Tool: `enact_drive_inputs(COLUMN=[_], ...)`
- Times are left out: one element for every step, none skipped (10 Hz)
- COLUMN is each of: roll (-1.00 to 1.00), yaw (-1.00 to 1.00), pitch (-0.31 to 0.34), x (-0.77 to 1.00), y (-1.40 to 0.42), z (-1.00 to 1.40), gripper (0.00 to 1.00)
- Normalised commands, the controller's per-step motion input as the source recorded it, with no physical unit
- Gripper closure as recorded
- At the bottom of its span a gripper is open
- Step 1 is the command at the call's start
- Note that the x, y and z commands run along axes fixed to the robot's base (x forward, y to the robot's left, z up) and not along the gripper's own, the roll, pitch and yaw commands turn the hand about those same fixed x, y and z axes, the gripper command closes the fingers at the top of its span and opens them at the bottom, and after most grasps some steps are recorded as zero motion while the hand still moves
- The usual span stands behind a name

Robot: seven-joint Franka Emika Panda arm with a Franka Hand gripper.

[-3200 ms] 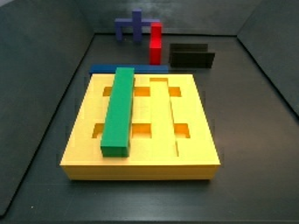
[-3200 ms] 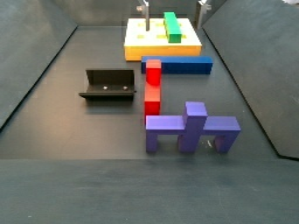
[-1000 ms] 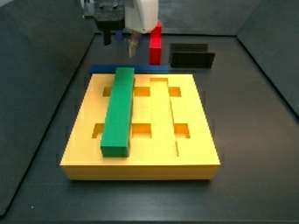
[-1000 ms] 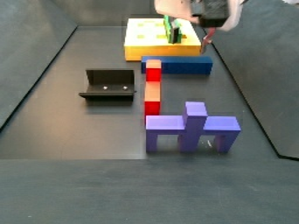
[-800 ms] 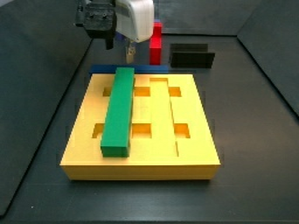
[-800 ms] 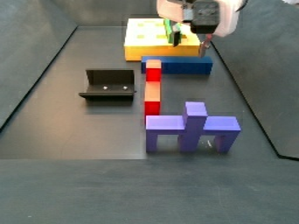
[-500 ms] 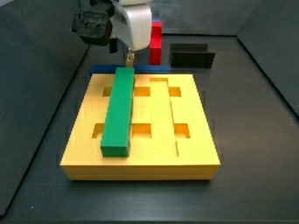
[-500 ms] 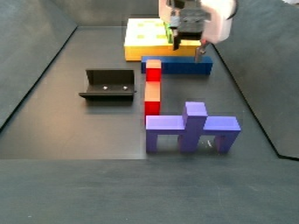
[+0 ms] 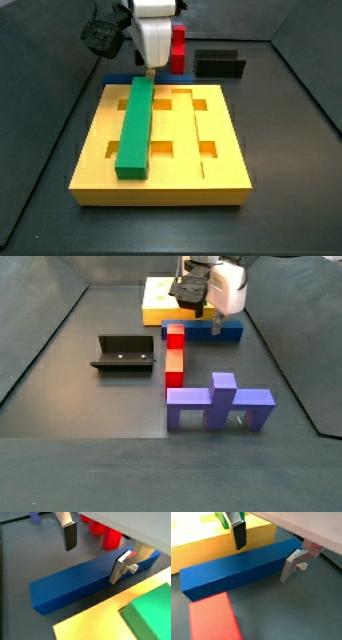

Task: Pick up the blue object. Move up. Move to above the board. Insert the blue object.
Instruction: Pick up the blue object.

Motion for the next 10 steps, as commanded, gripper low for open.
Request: enact_drive_inputs(roll=[0.00, 0.00, 0.00, 0.08, 0.10, 0.08, 0.05, 0.18, 0.12, 0.00], yaw=[-0.87, -0.87, -0.74, -0.38, -0.40, -0.39, -0.18, -0.07, -0.08, -0.04], pitch=[0.004, 0.000, -0.003, -0.016, 0.000, 0.000, -0.031, 0.000, 0.000, -0.009], x=[0.00, 0.00, -0.03, 0.07, 0.09, 0.00, -0.05, 0.00, 0.00, 0.00], y=[0.00, 0.00, 0.00, 0.00, 0.00, 0.00, 0.00, -0.01, 0.00, 0.00], z=[0.00, 0.00, 0.00, -0.15, -0.13, -0.10, -0.13, -0.13, -0.16, -0.28], gripper=[0.00, 0.00, 0.00, 0.00, 0.00, 0.00, 0.00, 0.00, 0.00, 0.00])
